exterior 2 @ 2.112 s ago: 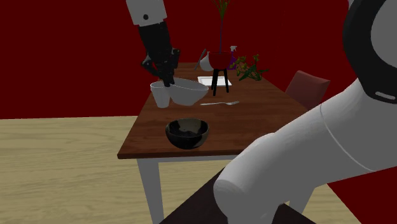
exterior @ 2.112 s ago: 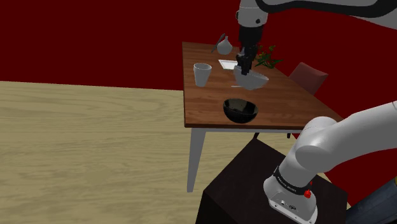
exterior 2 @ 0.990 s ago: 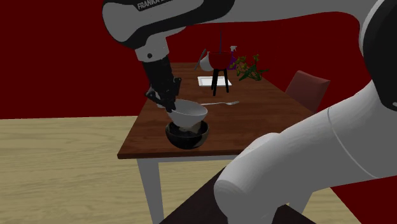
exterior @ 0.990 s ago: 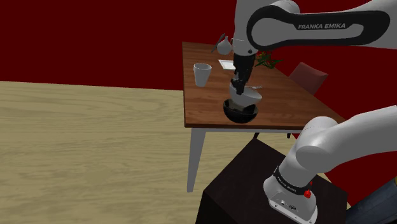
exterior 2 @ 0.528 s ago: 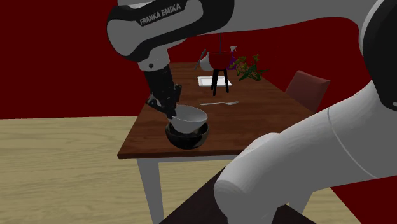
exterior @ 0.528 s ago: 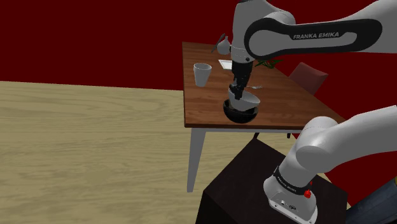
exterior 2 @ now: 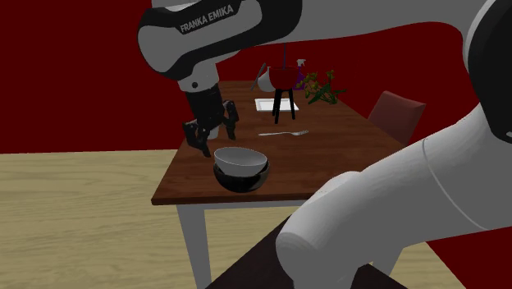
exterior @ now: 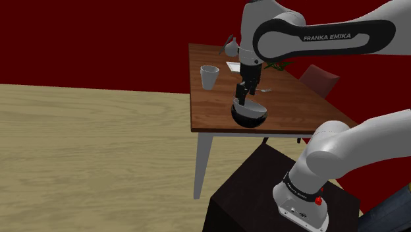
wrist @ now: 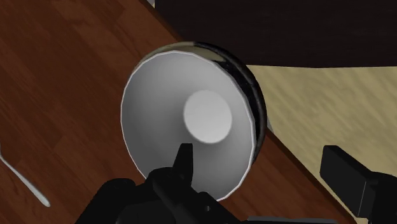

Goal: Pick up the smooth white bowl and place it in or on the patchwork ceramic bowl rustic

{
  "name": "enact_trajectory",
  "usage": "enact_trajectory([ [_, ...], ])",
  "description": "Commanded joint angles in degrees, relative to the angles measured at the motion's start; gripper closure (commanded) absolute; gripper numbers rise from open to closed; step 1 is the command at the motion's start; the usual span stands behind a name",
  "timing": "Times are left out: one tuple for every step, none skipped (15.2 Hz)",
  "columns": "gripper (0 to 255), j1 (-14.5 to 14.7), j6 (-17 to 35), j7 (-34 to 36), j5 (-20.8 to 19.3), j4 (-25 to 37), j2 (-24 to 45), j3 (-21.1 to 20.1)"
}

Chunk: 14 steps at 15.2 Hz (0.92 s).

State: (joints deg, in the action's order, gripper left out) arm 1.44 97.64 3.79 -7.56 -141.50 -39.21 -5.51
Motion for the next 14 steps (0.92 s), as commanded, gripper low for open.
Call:
enact_trajectory([
  [0,0.00,0.00,0.00,0.00,0.00,0.00,0.00],
  [0,0.00,0.00,0.00,0.00,0.00,0.00,0.00],
  [0,0.06,-1.84,-0.02,0.17,2.06,0.24,-0.22],
  [0,0.11,-3.65,-0.03,0.32,4.16,0.55,-0.44],
  [0,0.15,-5.44,-0.04,0.46,6.33,0.94,-0.66],
  [0,0.16,-6.85,-0.05,0.55,8.07,1.29,-0.83],
  [0,0.16,-6.85,-0.05,0.56,8.07,1.29,-0.84],
  [0,0.16,-6.85,-0.05,0.56,8.06,1.28,-0.84],
  [0,0.16,-6.85,-0.05,0.56,8.07,1.29,-0.84],
  [0,0.16,-6.85,-0.05,0.56,8.07,1.29,-0.84],
  [0,0.16,-6.85,-0.05,0.56,8.07,1.29,-0.84],
  [0,0.16,-6.85,-0.05,0.56,8.07,1.29,-0.84],
  [0,0.16,-6.85,-0.05,0.56,8.07,1.29,-0.84],
  [0,0.16,-6.85,-0.05,0.56,8.07,1.29,-0.84],
])
